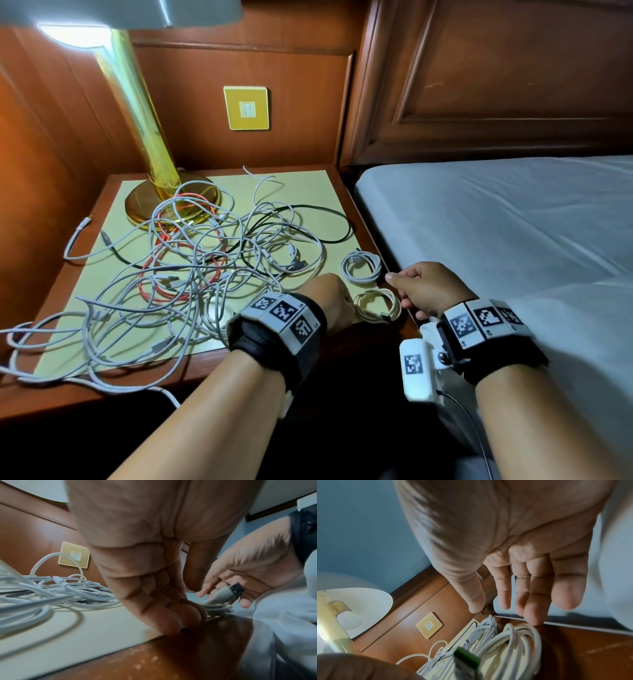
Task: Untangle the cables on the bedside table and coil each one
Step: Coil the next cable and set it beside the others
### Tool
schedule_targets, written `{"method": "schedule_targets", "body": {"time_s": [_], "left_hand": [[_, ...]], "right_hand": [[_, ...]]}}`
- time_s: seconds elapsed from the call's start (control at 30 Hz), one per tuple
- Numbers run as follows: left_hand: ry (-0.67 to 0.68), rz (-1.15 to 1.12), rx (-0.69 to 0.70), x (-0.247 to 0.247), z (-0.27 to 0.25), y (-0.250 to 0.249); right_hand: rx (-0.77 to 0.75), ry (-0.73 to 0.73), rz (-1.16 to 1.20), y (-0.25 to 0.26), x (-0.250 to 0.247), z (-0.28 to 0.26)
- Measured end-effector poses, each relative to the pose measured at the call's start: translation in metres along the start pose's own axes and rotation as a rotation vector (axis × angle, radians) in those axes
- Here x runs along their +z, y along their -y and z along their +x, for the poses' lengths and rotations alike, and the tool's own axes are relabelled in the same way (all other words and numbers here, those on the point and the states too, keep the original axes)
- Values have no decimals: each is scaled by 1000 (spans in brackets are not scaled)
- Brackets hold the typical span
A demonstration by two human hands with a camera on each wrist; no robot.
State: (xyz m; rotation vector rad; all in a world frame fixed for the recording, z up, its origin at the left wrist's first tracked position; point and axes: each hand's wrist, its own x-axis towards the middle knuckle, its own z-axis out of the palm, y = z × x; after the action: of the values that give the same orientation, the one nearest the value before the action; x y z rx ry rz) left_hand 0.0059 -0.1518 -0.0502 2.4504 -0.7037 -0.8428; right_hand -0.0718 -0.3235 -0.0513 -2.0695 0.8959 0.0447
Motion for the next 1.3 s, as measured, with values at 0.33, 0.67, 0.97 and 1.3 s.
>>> {"method": "schedule_targets", "body": {"time_s": [0.33, 0.67, 0.97, 1.3], "left_hand": [[-173, -99, 121, -14, -54, -1], [-614, -229, 113, -35, -144, 67], [-784, -395, -154, -29, -205, 154], [-773, -361, -268, -46, -217, 196]], "right_hand": [[-49, -94, -182, 16, -8, -29], [-288, 61, -150, 69, 43, -99], [-442, 275, -161, 103, 82, -174], [-456, 315, -333, 130, 153, -178]]}}
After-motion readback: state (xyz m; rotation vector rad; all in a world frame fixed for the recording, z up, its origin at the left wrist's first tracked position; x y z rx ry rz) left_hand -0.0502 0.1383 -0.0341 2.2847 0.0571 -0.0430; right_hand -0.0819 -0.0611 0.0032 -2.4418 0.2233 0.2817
